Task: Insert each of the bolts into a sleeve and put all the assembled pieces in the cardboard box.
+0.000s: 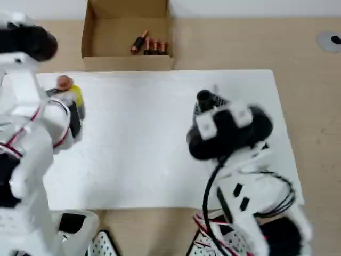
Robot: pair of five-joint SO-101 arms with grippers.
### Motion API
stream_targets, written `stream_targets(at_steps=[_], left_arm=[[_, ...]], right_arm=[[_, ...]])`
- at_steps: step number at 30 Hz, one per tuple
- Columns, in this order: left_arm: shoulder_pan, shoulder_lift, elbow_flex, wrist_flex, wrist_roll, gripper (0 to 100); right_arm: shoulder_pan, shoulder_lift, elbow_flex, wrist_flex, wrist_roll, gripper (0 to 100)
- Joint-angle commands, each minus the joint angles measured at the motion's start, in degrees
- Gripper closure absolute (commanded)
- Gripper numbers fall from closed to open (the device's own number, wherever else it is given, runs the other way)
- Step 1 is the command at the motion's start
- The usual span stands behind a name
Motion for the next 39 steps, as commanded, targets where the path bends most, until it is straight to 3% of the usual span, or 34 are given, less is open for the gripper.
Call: stream_targets(at_steps=[1,4,6,11,15,21,30,34,39], left_arm=[[0.6,-6.0,9.7,-11.7,1.5,99],[0.7,-11.7,19.7,-21.2,3.4,99],[1.1,-15.5,26.5,-27.5,3.7,100],[11.0,-21.8,39.5,-43.7,1.2,100],[18.3,-22.9,44.0,-51.8,-3.2,100],[18.9,-22.5,44.3,-55.1,-4.0,100],[25.4,-22.5,39.2,-56.3,-4.0,100],[25.7,-22.4,39.0,-56.5,-4.1,100],[25.4,-22.9,38.9,-56.3,-4.1,100]], right_arm=[[0.7,-16.0,21.6,-12.2,-0.7,98.8],[0.6,-26.9,32.5,-16.8,-0.7,98.9],[0.4,-25.9,33.5,-17.0,-1.5,98.9],[0.4,-23.8,32.9,-16.8,-11.3,98.9],[0.3,-23.8,32.9,-17.2,-15.7,98.9],[-0.4,-23.8,32.7,-18.6,-16.4,98.9],[-8.2,-23.8,34.2,-34.5,-10.4,98.9],[-12.8,-23.8,36.9,-35.3,-9.5,98.9],[-13.4,-25.2,41.3,-35.4,-9.8,98.9]])
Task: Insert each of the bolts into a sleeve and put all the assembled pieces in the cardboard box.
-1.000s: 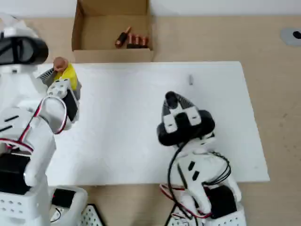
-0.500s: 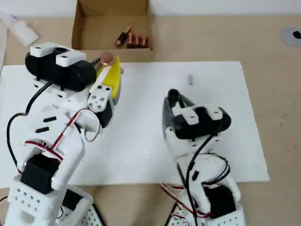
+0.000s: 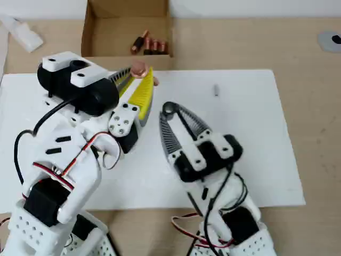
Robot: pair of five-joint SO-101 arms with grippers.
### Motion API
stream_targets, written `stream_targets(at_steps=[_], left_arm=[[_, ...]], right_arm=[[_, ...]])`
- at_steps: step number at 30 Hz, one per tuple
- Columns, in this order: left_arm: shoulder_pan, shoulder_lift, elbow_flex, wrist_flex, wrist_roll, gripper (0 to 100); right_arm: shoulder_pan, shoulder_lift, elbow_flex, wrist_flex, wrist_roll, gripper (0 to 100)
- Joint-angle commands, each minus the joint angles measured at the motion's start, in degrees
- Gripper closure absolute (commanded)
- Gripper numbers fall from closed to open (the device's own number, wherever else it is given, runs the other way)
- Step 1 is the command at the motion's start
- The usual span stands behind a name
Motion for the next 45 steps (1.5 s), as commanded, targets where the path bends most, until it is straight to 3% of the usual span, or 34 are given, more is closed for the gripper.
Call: stream_targets(at_steps=[1,10,14,31,38,45], left_arm=[[0.6,-1.2,-3.6,-1.1,-0.4,100],[4.6,-1.2,-6.3,8.4,-0.5,100],[6.2,-0.8,-8.7,13.8,-3.8,100],[6.3,-0.1,-12.5,15.0,-4.6,99],[8.1,9.3,-24.6,27.4,-4.4,99],[9.0,12.7,-26.5,28.5,-2.5,99]], right_arm=[[-1.0,-6.5,2.9,-1.7,0.3,98.9],[-0.7,-6.9,8.9,-9.4,0.2,98.9],[-0.7,-6.9,9.4,-10.1,0.2,98.9],[-0.7,-6.9,9.6,-10.1,0.4,98.9],[-0.7,-6.9,10.4,-10.3,0.3,98.9],[-0.7,-6.9,10.4,-10.3,0.3,98.9]])
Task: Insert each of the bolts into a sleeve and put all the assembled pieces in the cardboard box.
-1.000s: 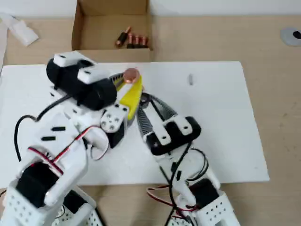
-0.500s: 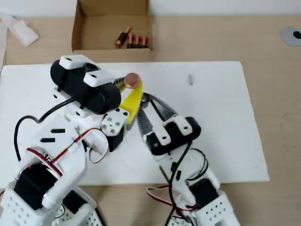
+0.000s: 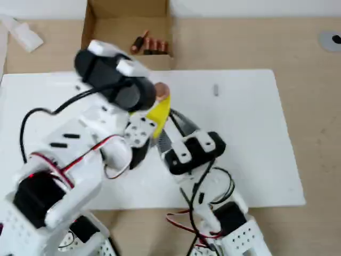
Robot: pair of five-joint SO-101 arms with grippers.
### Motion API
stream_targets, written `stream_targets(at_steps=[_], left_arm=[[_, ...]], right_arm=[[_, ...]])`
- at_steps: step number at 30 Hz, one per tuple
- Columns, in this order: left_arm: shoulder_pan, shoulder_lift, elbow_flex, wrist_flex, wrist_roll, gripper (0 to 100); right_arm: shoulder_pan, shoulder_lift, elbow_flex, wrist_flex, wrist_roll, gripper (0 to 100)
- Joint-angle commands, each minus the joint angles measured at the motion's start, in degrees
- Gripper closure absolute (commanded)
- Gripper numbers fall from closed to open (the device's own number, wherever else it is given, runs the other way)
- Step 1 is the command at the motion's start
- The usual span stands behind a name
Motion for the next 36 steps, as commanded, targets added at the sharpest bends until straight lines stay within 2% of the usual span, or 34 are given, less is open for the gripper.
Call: stream_targets(at_steps=[1,22,27,36], left_arm=[[0.5,0.3,-3.7,0.2,0.5,99],[0.2,-0.2,4.2,0.0,0.3,99],[-3.7,-0.2,4.5,-3.8,0.4,99],[-3.6,-0.3,11.6,-9.1,0.7,100]], right_arm=[[-0.7,-6.9,-0.4,-1.5,0.3,98.9],[-0.7,-6.9,-0.7,-1.6,0.4,98.9],[-0.7,-6.9,-0.7,-1.5,0.4,98.9],[-0.7,-6.9,-0.7,-1.4,0.4,98.9]])
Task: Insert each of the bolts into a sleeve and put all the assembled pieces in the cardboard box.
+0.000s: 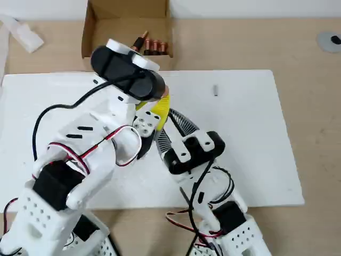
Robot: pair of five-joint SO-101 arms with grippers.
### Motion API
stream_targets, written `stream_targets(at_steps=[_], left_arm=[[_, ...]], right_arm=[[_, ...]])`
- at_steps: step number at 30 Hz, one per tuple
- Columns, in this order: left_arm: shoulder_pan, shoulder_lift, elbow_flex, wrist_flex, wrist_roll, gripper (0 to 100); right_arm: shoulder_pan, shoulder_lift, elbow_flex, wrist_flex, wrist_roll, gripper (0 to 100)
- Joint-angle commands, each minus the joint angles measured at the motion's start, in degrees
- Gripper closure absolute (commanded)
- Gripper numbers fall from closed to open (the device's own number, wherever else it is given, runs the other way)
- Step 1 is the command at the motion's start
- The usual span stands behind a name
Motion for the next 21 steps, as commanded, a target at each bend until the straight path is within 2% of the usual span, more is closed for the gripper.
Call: stream_targets(at_steps=[1,7,16,21], left_arm=[[-0.5,-0.5,2.0,-3.2,0.7,100],[-0.9,-4.5,5.5,-5.9,0.3,100],[-0.4,-9.5,10.6,-5.4,-3.3,99],[-0.6,-9.8,10.9,-4.0,-2.9,94]], right_arm=[[-0.6,-6.9,-0.7,-1.4,0.4,98.9],[-0.6,-6.9,-0.7,-1.4,0.4,98.9],[-0.6,-6.9,-0.7,-1.4,0.4,98.9],[-0.6,-6.9,-0.7,-1.4,0.4,98.9]])
